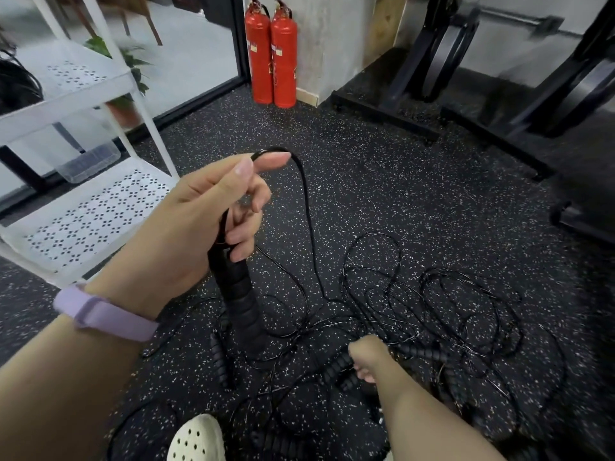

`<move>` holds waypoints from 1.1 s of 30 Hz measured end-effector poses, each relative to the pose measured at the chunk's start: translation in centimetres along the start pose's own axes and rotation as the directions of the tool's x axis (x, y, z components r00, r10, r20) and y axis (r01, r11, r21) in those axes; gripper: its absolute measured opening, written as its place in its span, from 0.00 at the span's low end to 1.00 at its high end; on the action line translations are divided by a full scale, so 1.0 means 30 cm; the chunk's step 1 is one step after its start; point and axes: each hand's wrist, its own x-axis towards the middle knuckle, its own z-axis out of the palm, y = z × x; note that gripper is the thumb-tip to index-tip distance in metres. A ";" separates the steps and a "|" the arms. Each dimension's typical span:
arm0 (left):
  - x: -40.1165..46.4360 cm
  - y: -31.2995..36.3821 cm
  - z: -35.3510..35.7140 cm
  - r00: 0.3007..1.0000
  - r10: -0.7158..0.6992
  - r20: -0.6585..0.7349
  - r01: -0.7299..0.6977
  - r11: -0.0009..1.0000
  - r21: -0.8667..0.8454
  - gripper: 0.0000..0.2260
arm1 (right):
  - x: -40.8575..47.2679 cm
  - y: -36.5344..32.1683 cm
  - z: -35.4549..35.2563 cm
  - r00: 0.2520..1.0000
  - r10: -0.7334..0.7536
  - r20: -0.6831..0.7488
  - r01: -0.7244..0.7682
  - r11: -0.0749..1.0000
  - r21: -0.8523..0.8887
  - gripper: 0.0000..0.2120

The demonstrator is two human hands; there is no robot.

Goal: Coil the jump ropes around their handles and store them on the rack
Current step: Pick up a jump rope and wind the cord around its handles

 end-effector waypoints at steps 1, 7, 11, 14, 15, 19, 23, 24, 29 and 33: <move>0.000 -0.004 -0.001 1.000 0.003 0.006 -0.003 1.000 -0.003 0.15 | 0.001 -0.015 0.014 0.997 0.019 0.075 -0.029 0.990 0.136 0.07; -0.004 -0.013 -0.016 0.999 -0.003 0.051 0.004 0.999 -0.031 0.15 | 0.006 -0.129 0.077 0.940 -0.097 0.327 -0.205 0.606 0.769 0.25; -0.022 -0.008 -0.059 0.989 0.003 0.151 0.009 0.997 -0.083 0.13 | 0.007 -0.206 0.096 0.932 -0.181 0.314 -0.226 0.386 0.894 0.26; -0.027 -0.008 -0.103 0.989 -0.026 0.144 0.043 0.992 -0.119 0.14 | 0.004 -0.274 0.095 0.944 -0.190 0.268 -0.214 0.265 0.940 0.24; -0.024 -0.012 -0.118 0.995 -0.042 0.094 0.051 0.994 -0.097 0.13 | -0.007 -0.299 0.085 0.948 -0.188 0.257 -0.209 0.244 0.947 0.23; -0.005 -0.067 -0.161 0.961 -0.149 -0.232 0.172 0.982 0.083 0.12 | -0.120 -0.404 -0.032 0.901 -0.359 0.243 -0.032 0.503 0.863 0.21; 0.026 -0.155 -0.189 0.805 -0.320 -0.499 0.499 0.821 0.278 0.14 | -0.292 -0.499 -0.204 0.710 -0.628 0.318 0.318 0.689 0.651 0.27; 0.032 -0.175 -0.191 0.779 -0.349 -0.521 0.561 0.758 0.333 0.14 | -0.343 -0.518 -0.244 0.656 -0.674 0.338 0.385 0.685 0.619 0.27; 0.043 -0.240 -0.158 0.800 -0.297 -0.522 0.591 0.546 0.594 0.12 | -0.592 -0.584 -0.417 0.469 -0.787 0.402 0.559 0.616 0.555 0.27; 0.049 -0.267 -0.111 0.847 -0.287 -0.447 0.530 0.499 0.685 0.10 | -0.764 -0.618 -0.508 0.388 -0.854 0.346 0.652 0.520 0.553 0.27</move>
